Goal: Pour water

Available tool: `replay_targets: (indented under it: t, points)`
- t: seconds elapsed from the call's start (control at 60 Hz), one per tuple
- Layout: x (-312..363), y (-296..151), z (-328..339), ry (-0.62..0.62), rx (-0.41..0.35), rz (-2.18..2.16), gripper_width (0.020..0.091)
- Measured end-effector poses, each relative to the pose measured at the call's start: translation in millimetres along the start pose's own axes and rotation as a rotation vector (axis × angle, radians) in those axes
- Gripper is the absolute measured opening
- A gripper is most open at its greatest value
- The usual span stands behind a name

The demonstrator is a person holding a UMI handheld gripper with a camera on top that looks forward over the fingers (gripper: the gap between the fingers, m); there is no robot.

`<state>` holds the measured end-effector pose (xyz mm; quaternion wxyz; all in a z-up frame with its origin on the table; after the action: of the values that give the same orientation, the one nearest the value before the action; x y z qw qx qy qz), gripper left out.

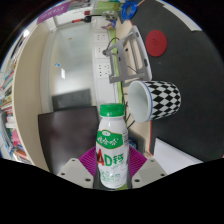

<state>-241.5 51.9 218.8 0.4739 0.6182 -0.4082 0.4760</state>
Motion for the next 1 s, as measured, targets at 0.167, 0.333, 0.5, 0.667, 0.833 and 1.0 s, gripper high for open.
replay_targets:
  t: [0.167, 0.333, 0.5, 0.667, 0.833, 1.0]
  points:
    - [-9.3, -9.8, 1.1, 0.031, -0.042, -0.138, 0.0380]
    - [-5.2, -9.9, 3.0, 0.046, -0.002, -0.125, 0.0382]
    - [36.0, -12.8, 4.0, 0.013, 0.082, 0.109, 0.0383]
    - [91.2, -49.3, 13.3, 0.031, 0.145, 0.643, 0.0404]
    - [114.3, -120.3, 23.2, 0.161, 0.091, 1.249, 0.0404]
    - [90.1, -185.4, 29.0, 0.292, 0.057, 1.586, 0.0415]
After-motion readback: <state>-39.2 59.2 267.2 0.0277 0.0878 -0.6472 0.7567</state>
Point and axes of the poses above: the point between the fingertips, and its own axes, seen from behind it with the camera up: x to the left, y down, z backward, against the way the camera looks, the point moved 7 cm from there along z, backward, against the way the camera looks, and after that the axes turned 15 degrees about -y, right-handed, at the moved point
